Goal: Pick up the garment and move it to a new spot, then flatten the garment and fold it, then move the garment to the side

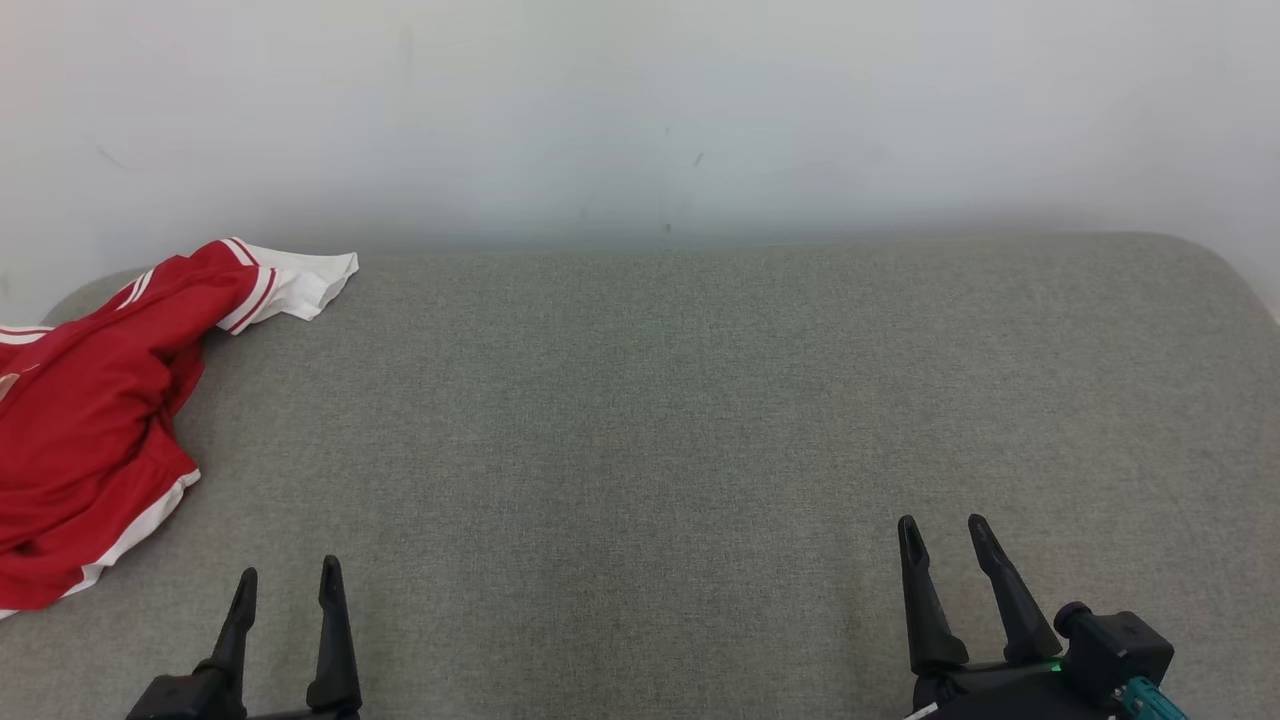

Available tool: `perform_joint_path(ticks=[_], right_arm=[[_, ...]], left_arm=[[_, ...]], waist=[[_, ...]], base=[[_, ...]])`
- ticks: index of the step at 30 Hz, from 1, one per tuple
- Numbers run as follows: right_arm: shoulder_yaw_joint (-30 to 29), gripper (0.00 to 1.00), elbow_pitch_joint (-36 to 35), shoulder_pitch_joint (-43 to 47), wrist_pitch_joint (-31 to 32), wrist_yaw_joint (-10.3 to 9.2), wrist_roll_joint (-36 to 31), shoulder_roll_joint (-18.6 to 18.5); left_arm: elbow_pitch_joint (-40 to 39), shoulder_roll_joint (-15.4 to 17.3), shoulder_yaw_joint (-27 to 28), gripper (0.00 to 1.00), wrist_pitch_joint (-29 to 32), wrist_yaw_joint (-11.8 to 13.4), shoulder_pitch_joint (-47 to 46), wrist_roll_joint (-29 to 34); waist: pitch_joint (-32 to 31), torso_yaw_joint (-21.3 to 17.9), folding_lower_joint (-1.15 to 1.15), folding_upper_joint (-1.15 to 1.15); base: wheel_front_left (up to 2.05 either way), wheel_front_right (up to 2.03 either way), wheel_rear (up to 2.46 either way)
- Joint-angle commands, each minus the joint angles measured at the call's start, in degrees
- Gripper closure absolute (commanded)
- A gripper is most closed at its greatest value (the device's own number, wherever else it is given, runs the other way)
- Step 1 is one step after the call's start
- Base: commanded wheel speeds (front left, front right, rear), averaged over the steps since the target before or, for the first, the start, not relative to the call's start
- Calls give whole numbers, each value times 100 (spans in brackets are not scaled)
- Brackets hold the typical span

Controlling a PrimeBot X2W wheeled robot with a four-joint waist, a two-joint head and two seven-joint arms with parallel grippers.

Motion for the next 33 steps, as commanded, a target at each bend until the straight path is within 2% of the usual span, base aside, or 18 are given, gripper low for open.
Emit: perform_joint_path(ticks=[1, 24, 33], right_arm=[[13, 0, -33, 38, -65, -9, -174, 2], [-140, 0, -5, 164, -295, -12, -1006, 4], [-256, 0, 13, 195, -303, -12, -867, 5]], left_arm=[[-43, 6, 7, 0, -61, -16, 22, 155], [28, -51, 196, 0, -303, -119, 104, 984], [60, -77, 321, 0, -315, -158, 147, 971]], waist=[[-4, 7, 0, 0], [-74, 86, 0, 0], [-92, 85, 0, 0]], base=[[0, 0, 0], [0, 0, 0], [0, 0, 0]])
